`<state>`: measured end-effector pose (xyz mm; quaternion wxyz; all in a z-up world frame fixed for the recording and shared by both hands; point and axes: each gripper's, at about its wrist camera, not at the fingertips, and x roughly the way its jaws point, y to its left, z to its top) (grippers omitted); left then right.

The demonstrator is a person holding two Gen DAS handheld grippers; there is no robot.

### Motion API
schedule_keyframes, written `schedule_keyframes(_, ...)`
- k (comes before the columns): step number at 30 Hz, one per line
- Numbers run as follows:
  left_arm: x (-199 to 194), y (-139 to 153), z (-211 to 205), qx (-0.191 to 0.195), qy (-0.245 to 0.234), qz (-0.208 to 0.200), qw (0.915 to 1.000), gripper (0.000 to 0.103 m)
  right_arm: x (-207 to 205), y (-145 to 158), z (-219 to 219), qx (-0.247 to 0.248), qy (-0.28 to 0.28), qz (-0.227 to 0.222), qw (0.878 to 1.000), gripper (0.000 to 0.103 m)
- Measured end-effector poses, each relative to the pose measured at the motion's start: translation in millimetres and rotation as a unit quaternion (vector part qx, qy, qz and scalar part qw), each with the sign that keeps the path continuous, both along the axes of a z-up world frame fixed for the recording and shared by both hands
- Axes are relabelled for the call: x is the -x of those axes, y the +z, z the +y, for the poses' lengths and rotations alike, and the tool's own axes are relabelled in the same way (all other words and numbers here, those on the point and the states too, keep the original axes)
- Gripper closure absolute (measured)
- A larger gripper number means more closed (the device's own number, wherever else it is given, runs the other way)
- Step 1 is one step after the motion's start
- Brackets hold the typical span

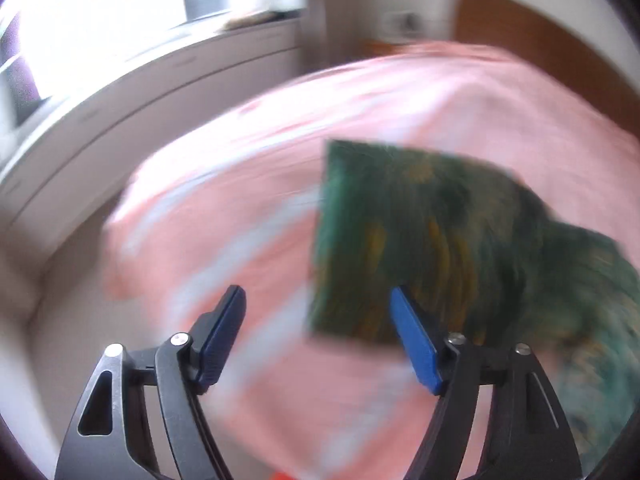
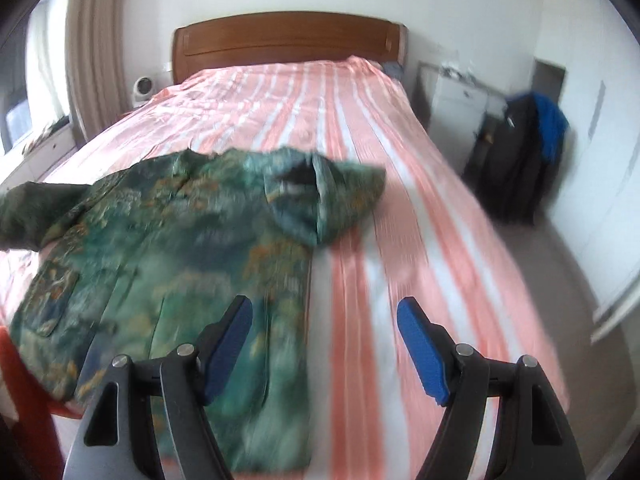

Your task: Fold large clothes

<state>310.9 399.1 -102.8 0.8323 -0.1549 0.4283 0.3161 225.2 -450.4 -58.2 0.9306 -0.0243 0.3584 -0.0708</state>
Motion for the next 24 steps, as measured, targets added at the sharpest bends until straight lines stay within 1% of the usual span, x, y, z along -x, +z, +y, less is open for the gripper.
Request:
schedule_keyframes(1,4.8,-7.0,8.5,0.013,0.011,0.003,0.9998,0.027,-18.2,2.4,1.8,0.014,0.010,-0.004,1.000,0.028)
schedule_keyframes(2,13.4,-15.6,16.6,0.040,0.022,-0.003,0.9989,0.026,-33.5,3.4,5.3,0.025,0.019,-0.003,1.000,0.027)
schedule_keyframes(4,28.4,-23.9,18.5,0.069,0.027,-0.014,0.9972,0.025,-68.9,2.0,13.9,0.057,0.044,0.002,0.997,0.027)
schedule_keyframes(5,30.8,-24.7,15.6,0.073,0.025,-0.015,0.9969,0.024,-90.5,-1.3,21.6,0.083,0.060,0.007,0.995,0.026)
schedule_keyframes(6,33.4,-26.2,2.0,0.077,0.018,-0.015,0.9968,0.024,-120.8,-8.8,33.5,0.121,0.085,0.027,0.989,0.026)
schedule_keyframes(7,35.5,-27.5,-9.7,0.080,0.008,-0.015,0.9967,0.022,-138.4,-14.7,40.5,0.147,0.098,0.040,0.984,0.026)
schedule_keyframes(9,56.7,-27.4,-31.8,0.078,-0.009,-0.016,0.9968,0.020,-188.7,-35.2,66.3,0.225,0.130,0.079,0.962,0.026)
schedule_keyframes(10,56.8,-28.1,-48.1,0.075,-0.024,-0.012,0.9968,0.020,-206.8,-43.6,76.3,0.256,0.137,0.092,0.952,0.026)
schedule_keyframes(12,68.9,-29.0,-66.1,0.066,-0.049,-0.002,0.9966,0.020,-251.3,-67.2,99.5,0.331,0.148,0.121,0.924,0.026)
schedule_keyframes(13,75.6,-25.8,-74.4,0.062,-0.062,0.005,0.9962,0.020,-270.5,-79.1,107.5,0.356,0.153,0.134,0.912,0.026)
schedule_keyframes(14,75.9,-28.1,-87.7,0.057,-0.075,0.011,0.9955,0.019,-284.7,-88.6,111.3,0.376,0.155,0.146,0.902,0.027)
schedule_keyframes(17,77.0,-36.3,-118.5,0.039,-0.105,0.029,0.9933,0.015,-324.5,-125.0,115.6,0.442,0.147,0.188,0.865,0.027)
schedule_keyframes(18,76.2,-39.3,-126.6,0.030,-0.112,0.034,0.9927,0.015,-332.8,-135.0,113.5,0.455,0.144,0.197,0.856,0.029)
schedule_keyframes(19,75.2,-41.4,-135.0,0.019,-0.119,0.040,0.9919,0.015,-337.2,-140.9,109.7,0.457,0.142,0.204,0.854,0.034)
schedule_keyframes(20,73.7,-43.2,-139.5,0.012,-0.124,0.042,0.9913,0.015,-340.3,-144.1,101.8,0.444,0.138,0.214,0.859,0.061)
schedule_keyframes(21,72.0,-43.2,-146.8,0.000,-0.134,0.044,0.9900,0.015,-340.5,-139.1,90.1,0.416,0.127,0.213,0.875,0.090)
schedule_keyframes(22,70.6,-42.9,-149.7,-0.005,-0.139,0.044,0.9893,0.015,-338.0,-127.6,78.7,0.381,0.111,0.196,0.897,0.091)
schedule_keyframes(23,69.9,-40.3,-155.2,-0.011,-0.148,0.042,0.9881,0.015,-331.2,-106.1,57.4,0.320,0.078,0.160,0.931,0.090)
schedule_keyframes(24,68.6,-38.8,-159.2,-0.011,-0.153,0.039,0.9874,0.015,-322.0,-86.8,34.1,0.263,0.041,0.128,0.955,0.090)
